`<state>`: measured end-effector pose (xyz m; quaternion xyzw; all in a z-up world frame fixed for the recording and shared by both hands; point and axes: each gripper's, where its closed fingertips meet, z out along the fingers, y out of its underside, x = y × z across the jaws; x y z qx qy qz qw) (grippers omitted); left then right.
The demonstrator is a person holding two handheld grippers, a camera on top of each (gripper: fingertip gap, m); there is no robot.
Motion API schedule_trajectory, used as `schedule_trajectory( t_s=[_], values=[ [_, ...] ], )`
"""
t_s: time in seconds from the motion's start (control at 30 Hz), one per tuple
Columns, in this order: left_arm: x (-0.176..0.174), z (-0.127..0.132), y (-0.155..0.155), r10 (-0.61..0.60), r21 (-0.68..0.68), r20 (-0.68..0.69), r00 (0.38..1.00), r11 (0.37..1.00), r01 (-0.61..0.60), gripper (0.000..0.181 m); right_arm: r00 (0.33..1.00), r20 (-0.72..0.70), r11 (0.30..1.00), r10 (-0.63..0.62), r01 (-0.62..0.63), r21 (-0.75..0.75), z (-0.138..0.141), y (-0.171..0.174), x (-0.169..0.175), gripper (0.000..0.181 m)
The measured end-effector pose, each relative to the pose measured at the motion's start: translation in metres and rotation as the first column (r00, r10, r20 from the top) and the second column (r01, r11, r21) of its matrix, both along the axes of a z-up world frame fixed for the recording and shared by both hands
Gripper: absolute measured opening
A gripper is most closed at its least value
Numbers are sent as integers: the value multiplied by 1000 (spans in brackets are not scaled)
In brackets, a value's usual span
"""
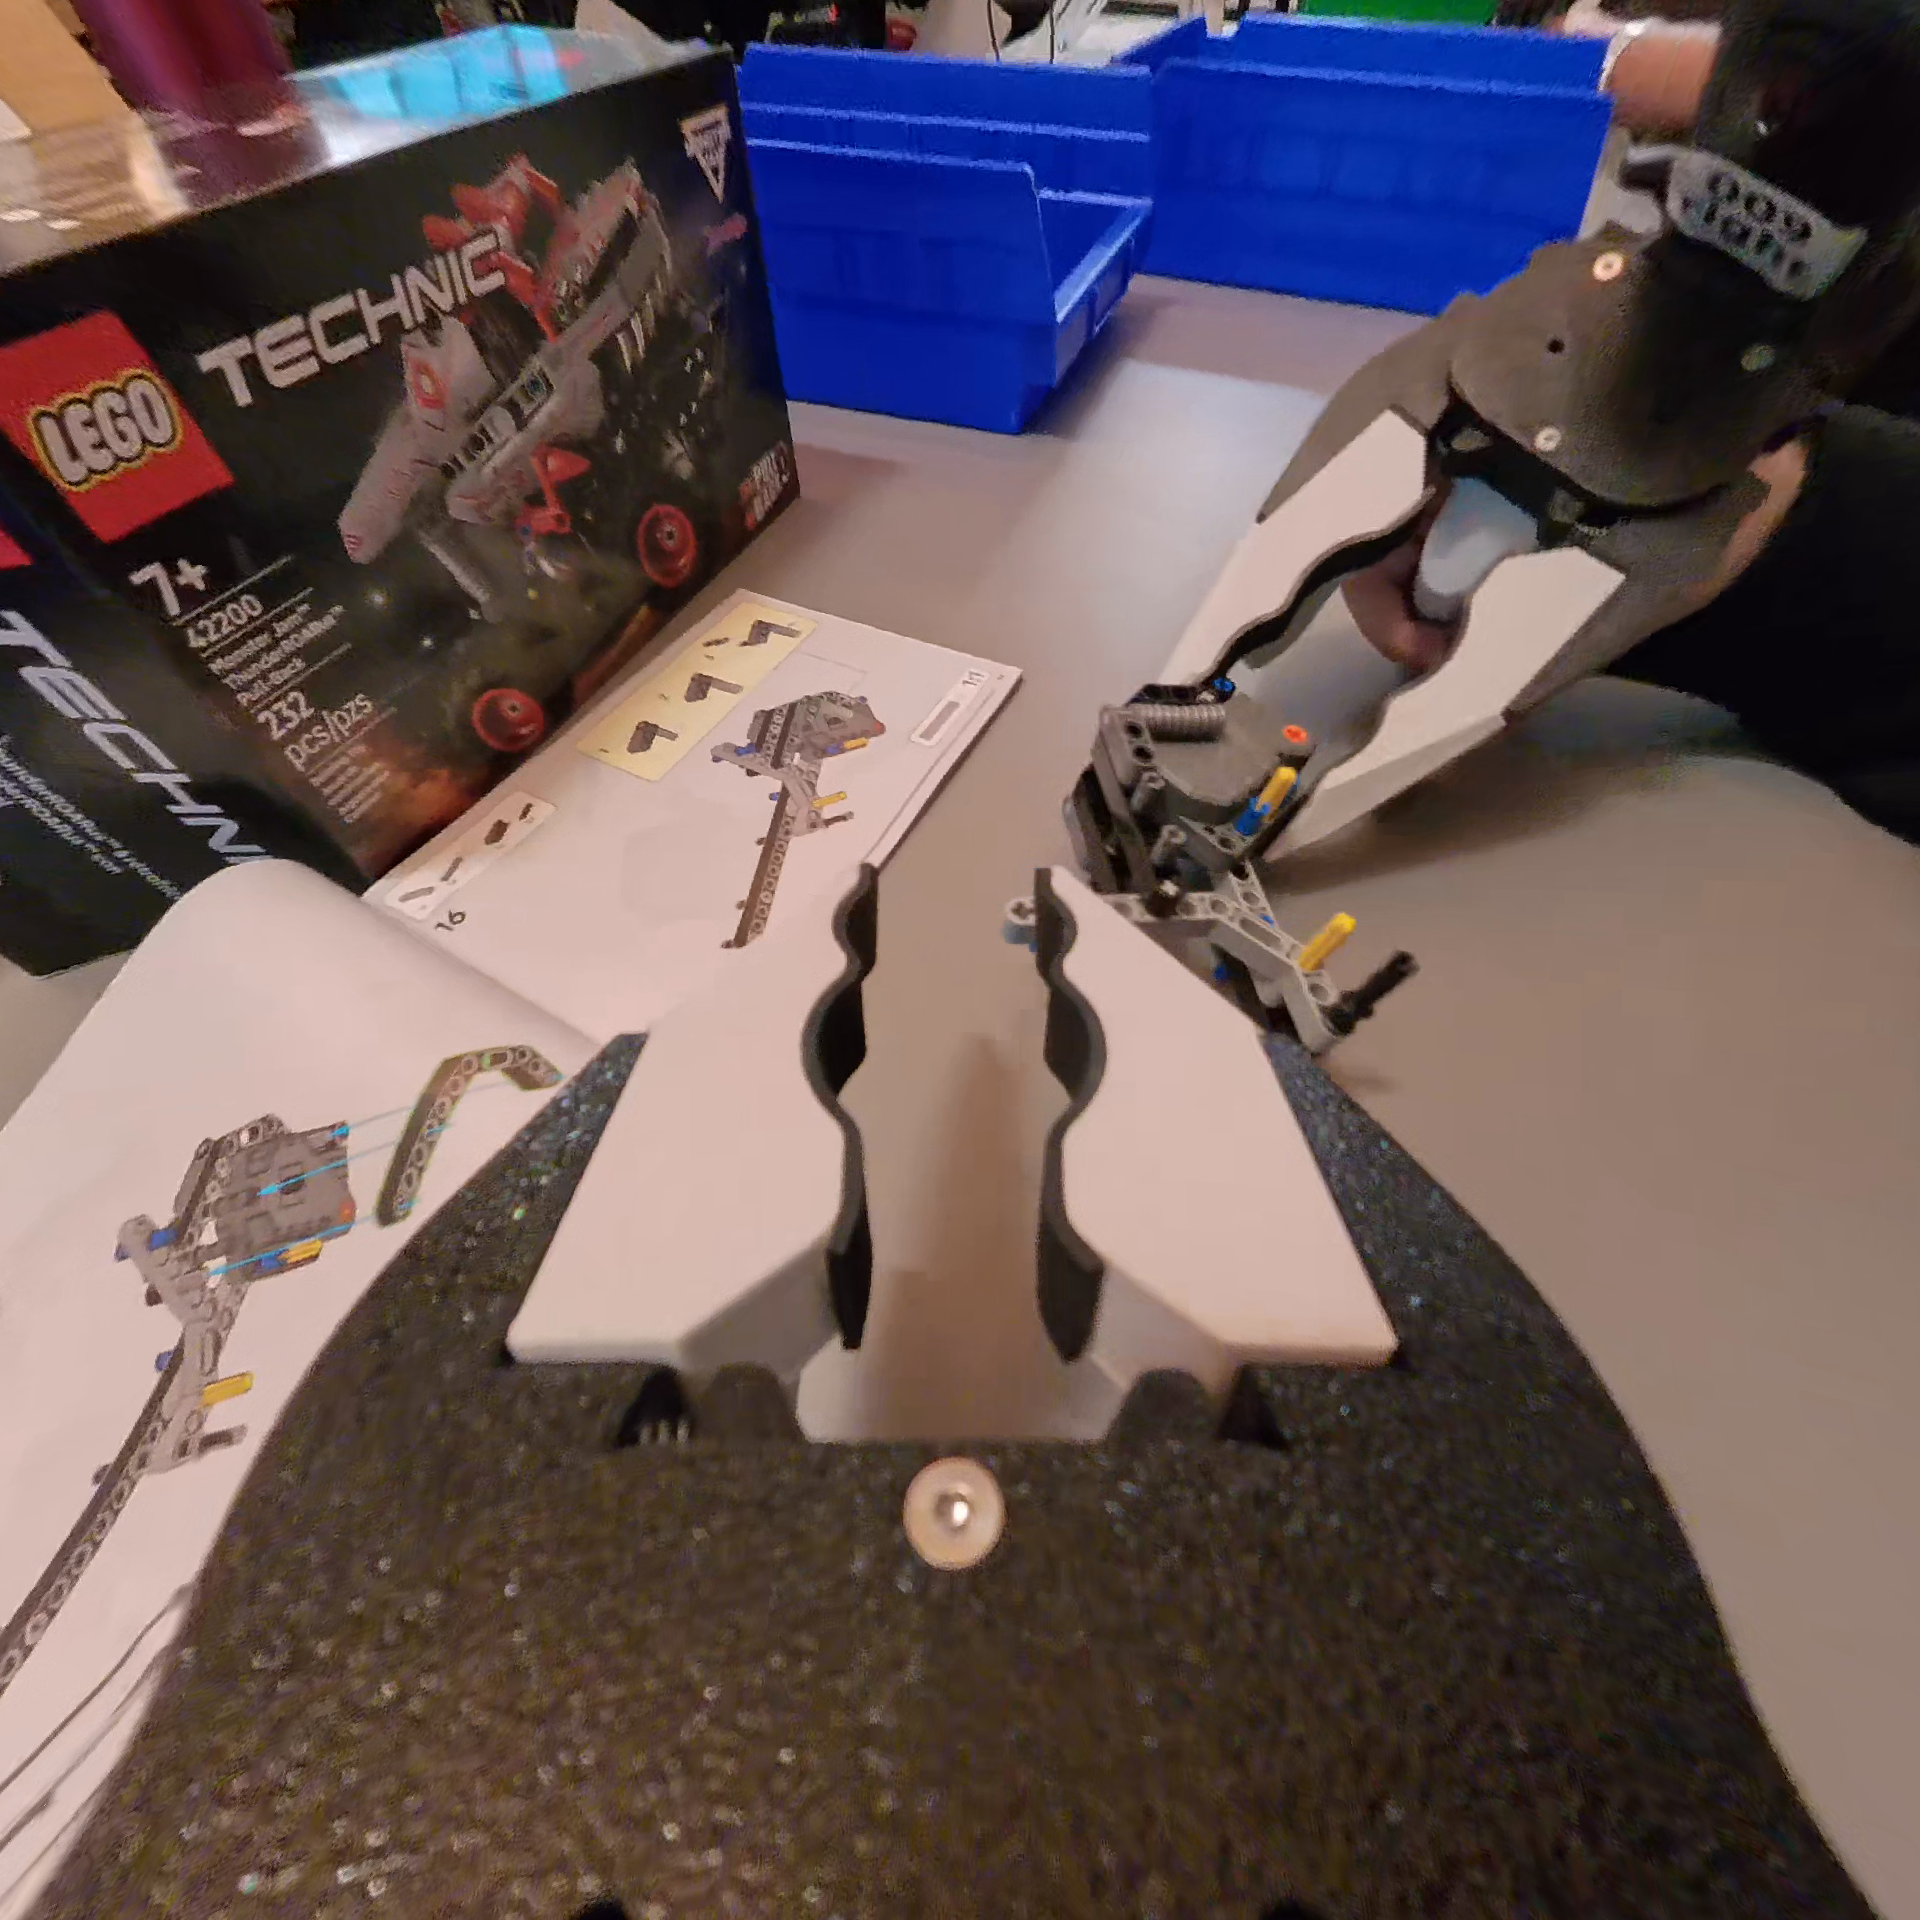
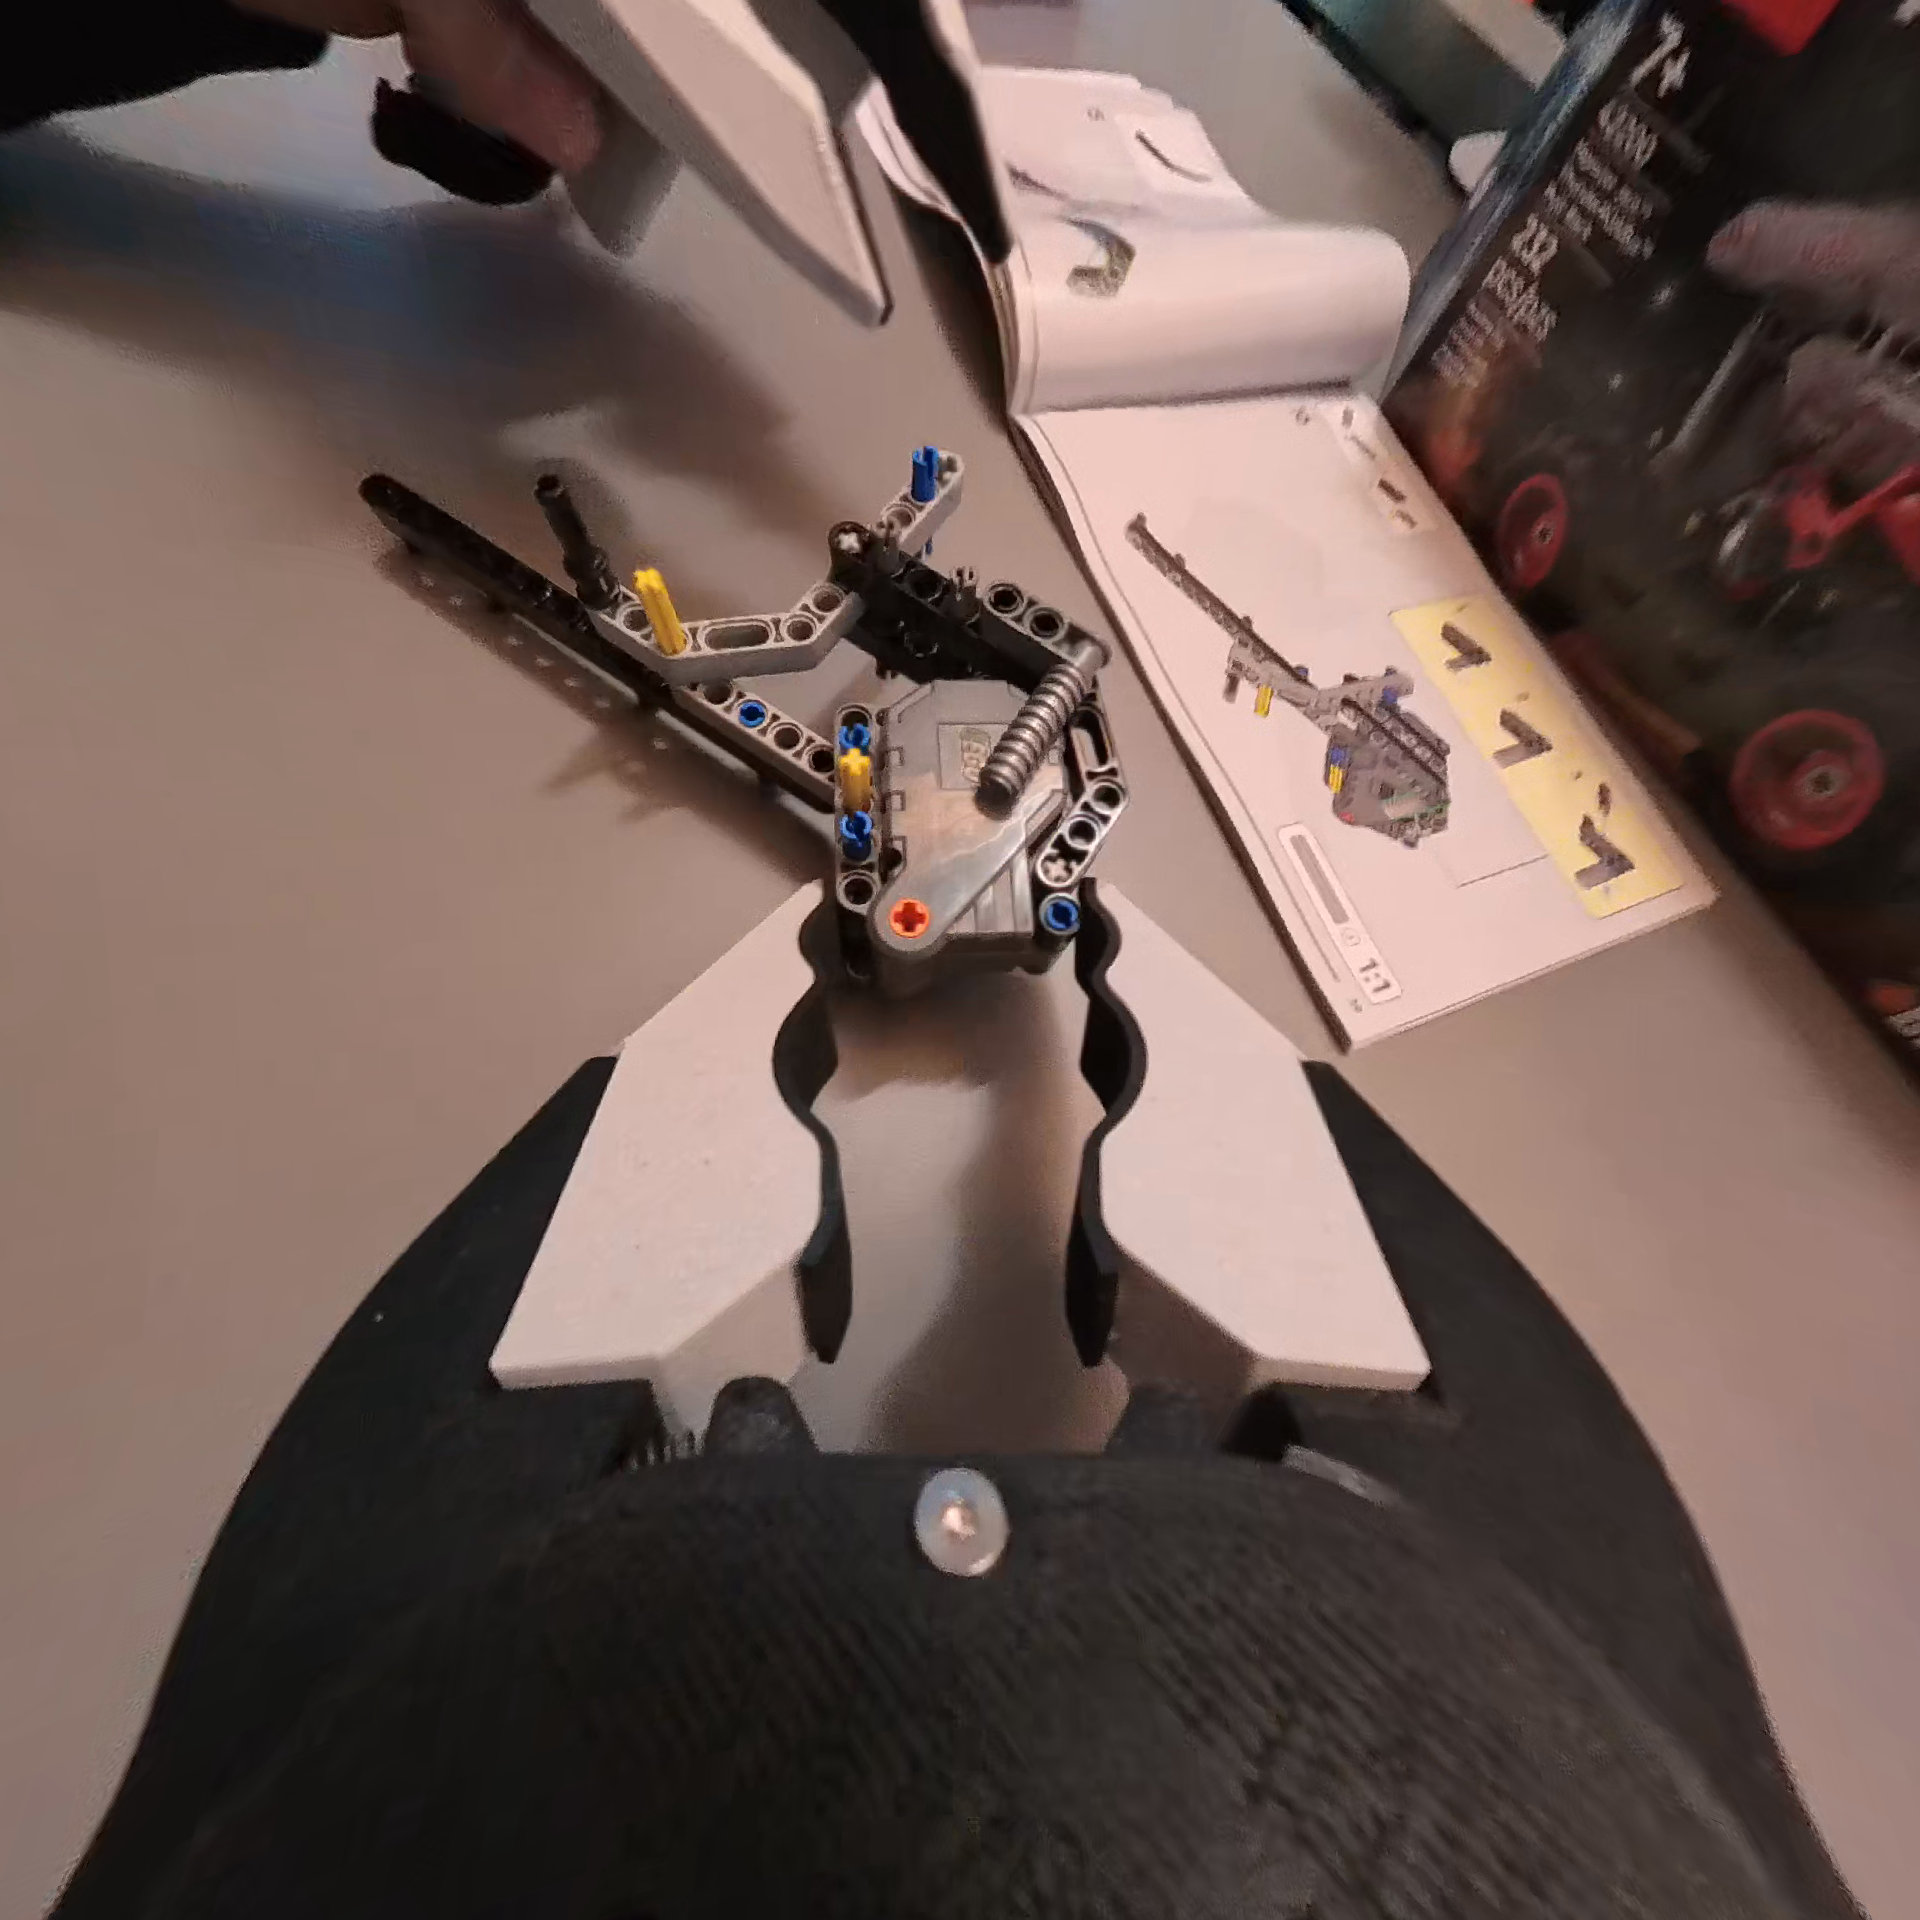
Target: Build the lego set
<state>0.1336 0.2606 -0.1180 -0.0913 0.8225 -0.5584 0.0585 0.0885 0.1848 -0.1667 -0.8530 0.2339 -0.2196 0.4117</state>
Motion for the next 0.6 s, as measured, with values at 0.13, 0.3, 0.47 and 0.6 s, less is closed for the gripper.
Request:
schedule_trajectory(
  t_s=[0.13, 0.3, 0.47, 0.6],
  values=[
    [-8, 6, 1, -26, -31, 3, 1000, 999, 26, 32, 981, 194, 999, 14, -7, -39, 16, 6, 1, 44],
    [-24, 20, -5, -49, -113, 16, 999, 992, 50, 42, 785, 620, 974, -1, 143, -179, 54, -3, 10, 44],
    [-42, 33, -21, -112, -212, -65, 992, 972, 96, 55, 521, 852, 936, 56, 268, -226, 93, 2, -1, 44],
    [-56, 51, -26, -176, -289, -69, 982, 946, 149, 62, 361, 931, 930, 62, 317, -185, 117, 6, -13, 44]
  ],
)
